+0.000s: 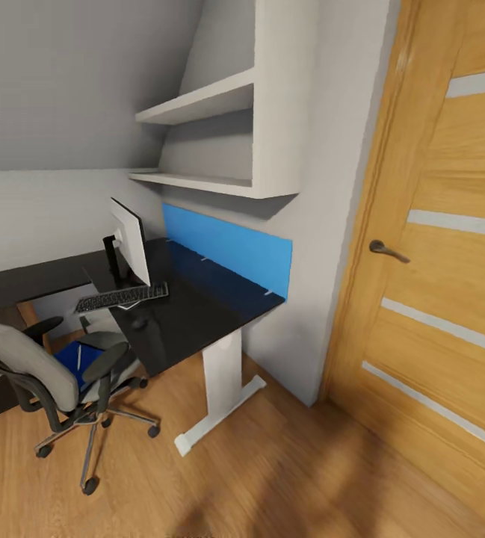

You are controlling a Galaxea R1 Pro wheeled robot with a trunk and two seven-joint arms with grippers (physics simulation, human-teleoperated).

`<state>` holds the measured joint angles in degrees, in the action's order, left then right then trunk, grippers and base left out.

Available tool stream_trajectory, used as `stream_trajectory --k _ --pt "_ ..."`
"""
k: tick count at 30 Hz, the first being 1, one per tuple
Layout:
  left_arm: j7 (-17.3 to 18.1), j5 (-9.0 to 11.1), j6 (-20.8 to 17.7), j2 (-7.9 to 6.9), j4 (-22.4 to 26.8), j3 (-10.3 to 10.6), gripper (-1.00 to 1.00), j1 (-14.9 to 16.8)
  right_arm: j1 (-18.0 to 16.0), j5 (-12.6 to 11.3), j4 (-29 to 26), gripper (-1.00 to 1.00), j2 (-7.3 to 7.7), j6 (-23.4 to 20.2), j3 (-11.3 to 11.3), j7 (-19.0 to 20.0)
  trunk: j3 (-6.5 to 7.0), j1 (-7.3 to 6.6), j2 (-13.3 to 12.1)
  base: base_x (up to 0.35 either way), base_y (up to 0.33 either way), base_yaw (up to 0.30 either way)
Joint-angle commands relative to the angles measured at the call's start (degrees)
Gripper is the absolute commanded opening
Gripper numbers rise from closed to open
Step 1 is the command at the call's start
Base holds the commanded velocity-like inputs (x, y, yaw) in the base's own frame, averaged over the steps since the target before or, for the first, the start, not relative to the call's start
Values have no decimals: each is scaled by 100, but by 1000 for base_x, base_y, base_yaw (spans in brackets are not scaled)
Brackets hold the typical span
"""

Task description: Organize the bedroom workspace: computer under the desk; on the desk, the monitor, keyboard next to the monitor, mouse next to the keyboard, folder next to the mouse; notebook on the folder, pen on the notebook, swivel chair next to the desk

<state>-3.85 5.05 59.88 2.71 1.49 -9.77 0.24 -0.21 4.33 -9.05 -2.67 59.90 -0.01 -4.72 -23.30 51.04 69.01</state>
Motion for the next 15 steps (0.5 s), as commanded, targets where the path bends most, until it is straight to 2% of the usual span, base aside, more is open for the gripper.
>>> stream_trajectory --k 1,3,7,15 --pt "-11 40 12 1 0 29 100 2 -1 50 10 100 -7 -11 7 -284 -6 0 3 0 0 287" --pt "-11 40 12 1 0 28 100 2 0 50 11 100 -11 -28 13 -527 -6 0 3 0 0 287" --pt "-15 40 12 1 0 28 100 2 1 50 9 100 -14 -38 15 -712 -6 0 3 0 0 287" --pt "-19 40 12 1 0 23 100 2 -2 43 8 100 -15 -41 13 -747 -5 0 3 0 0 286"
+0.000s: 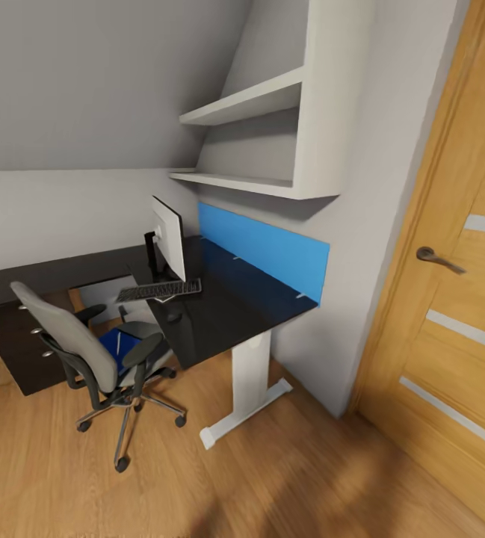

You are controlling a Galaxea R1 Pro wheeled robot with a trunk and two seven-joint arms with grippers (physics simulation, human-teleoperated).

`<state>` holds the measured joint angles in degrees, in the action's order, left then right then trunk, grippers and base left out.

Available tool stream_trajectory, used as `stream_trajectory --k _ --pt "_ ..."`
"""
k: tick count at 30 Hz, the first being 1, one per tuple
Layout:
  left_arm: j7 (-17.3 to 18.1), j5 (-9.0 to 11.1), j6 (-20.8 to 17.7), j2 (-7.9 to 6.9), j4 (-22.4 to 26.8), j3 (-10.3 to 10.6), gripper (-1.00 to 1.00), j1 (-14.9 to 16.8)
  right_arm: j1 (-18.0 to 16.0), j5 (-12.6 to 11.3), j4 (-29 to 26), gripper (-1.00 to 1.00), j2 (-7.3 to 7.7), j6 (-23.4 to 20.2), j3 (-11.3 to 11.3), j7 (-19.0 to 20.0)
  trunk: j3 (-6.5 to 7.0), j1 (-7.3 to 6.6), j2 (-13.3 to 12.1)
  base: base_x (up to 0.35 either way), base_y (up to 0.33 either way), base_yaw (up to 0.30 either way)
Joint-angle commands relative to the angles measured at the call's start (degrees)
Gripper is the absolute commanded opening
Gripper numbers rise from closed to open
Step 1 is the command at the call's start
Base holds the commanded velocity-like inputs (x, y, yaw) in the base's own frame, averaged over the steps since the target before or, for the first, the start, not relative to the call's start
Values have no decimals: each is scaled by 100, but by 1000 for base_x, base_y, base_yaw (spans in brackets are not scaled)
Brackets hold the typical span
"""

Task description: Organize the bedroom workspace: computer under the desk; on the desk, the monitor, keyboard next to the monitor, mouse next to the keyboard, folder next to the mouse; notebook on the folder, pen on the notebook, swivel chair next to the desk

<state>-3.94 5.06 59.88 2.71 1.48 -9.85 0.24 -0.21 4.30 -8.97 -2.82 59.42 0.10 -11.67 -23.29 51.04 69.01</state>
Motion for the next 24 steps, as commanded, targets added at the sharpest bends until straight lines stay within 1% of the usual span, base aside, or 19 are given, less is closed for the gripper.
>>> stream_trajectory --k 1,9,17,24 --pt "-10 39 12 2 1 30 100 2 -3 46 1 100 0 8 1 -52 -5 0 4 0 0 287" --pt "-11 41 12 -7 1 27 100 2 -2 59 9 100 -12 -11 14 -54 10 0 4 0 0 287" --pt "-11 41 12 -7 1 27 100 2 -1 69 9 100 -12 -228 32 -54 27 0 4 0 0 282" --pt "-80 47 12 -2 1 20 100 2 1 71 14 100 -9 -251 51 1 29 0 4 0 0 72"
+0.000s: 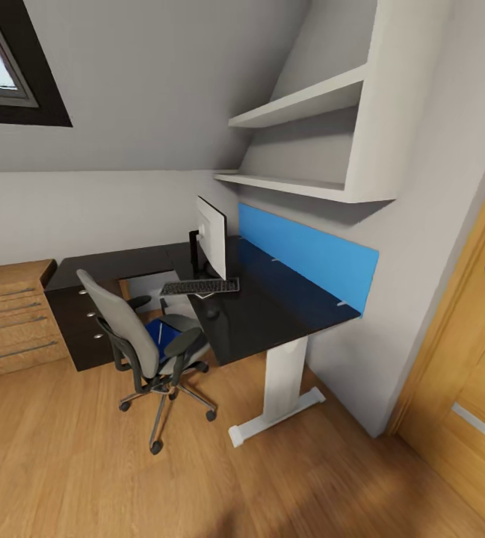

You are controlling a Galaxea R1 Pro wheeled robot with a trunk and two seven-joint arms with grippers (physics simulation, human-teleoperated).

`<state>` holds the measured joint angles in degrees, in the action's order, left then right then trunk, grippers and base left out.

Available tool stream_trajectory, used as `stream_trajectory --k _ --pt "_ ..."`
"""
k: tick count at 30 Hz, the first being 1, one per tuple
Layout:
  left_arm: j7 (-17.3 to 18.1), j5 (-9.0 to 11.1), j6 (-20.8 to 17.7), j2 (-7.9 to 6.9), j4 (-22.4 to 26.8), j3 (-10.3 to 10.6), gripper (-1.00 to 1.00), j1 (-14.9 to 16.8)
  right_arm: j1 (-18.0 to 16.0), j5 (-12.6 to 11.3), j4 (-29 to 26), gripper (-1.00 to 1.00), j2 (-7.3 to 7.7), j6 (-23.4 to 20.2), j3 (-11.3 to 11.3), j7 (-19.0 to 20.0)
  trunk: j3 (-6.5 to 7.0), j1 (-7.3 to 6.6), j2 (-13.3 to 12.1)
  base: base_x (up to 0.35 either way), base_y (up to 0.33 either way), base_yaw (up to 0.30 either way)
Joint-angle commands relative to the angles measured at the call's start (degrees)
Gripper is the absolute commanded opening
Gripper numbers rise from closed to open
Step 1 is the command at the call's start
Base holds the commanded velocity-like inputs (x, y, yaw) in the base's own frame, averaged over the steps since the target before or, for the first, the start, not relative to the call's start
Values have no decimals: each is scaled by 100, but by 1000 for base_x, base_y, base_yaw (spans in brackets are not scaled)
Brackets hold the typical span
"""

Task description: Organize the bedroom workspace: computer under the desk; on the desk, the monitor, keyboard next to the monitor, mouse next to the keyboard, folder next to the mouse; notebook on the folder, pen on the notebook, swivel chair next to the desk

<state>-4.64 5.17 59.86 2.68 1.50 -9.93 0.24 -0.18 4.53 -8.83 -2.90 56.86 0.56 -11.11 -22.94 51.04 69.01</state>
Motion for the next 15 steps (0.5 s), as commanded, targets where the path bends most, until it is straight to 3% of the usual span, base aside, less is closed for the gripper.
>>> stream_trajectory --k 1,15 --pt "-32 37 14 3 0 27 100 2 -1 48 1 100 -4 -6 10 -37 -6 0 3 0 0 12" --pt "-54 37 14 5 0 26 100 2 -2 48 4 100 -6 -17 14 -30 -6 0 3 0 0 8"
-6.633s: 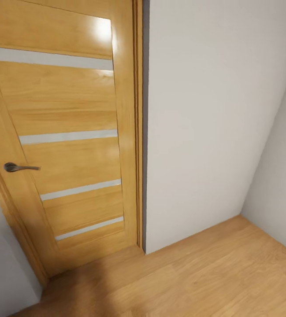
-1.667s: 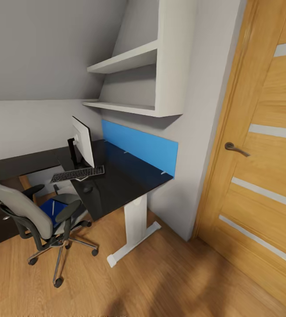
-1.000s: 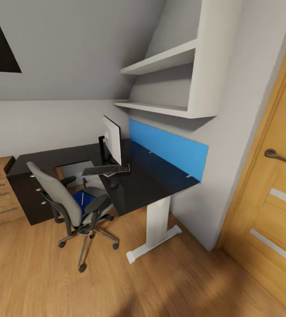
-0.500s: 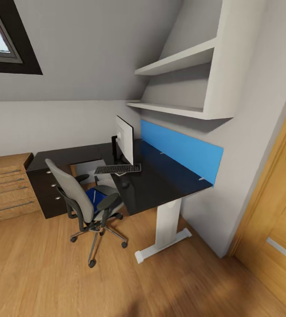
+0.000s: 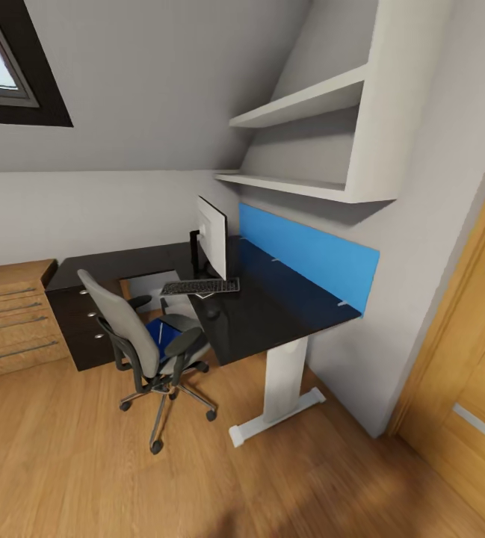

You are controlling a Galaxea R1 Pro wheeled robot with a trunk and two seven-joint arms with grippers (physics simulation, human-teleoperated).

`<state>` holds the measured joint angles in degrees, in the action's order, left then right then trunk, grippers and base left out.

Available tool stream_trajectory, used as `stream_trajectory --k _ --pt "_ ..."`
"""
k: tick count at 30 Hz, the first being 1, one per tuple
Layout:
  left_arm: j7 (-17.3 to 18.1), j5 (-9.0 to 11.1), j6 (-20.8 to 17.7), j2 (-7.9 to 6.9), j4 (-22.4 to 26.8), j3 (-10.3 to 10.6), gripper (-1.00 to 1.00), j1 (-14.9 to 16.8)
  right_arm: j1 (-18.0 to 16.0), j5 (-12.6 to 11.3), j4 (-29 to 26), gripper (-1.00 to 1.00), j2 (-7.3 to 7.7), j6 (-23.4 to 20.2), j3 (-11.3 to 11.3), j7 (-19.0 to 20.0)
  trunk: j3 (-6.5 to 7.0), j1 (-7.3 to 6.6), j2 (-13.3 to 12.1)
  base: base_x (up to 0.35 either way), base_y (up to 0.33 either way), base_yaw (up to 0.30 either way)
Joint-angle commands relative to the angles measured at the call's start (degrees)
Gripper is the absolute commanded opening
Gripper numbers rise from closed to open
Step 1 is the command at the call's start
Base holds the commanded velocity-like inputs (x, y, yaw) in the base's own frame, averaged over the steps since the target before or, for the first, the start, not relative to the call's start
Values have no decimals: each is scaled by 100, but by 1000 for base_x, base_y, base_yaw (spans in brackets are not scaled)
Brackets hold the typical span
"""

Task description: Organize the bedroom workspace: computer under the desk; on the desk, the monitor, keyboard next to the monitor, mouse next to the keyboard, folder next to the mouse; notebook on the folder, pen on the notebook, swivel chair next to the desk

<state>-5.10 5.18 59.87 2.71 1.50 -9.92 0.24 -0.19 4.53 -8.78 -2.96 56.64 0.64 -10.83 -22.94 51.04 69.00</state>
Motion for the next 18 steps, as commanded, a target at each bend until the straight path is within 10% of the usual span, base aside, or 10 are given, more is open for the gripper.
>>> stream_trajectory --k 1,18 --pt "-9 36 13 1 1 27 100 2 -1 48 0 100 -2 5 6 -58 -6 0 4 0 0 137" --pt "-9 36 13 -4 0 32 100 2 -7 48 0 100 -3 -10 7 -60 -6 0 4 0 -32 260"
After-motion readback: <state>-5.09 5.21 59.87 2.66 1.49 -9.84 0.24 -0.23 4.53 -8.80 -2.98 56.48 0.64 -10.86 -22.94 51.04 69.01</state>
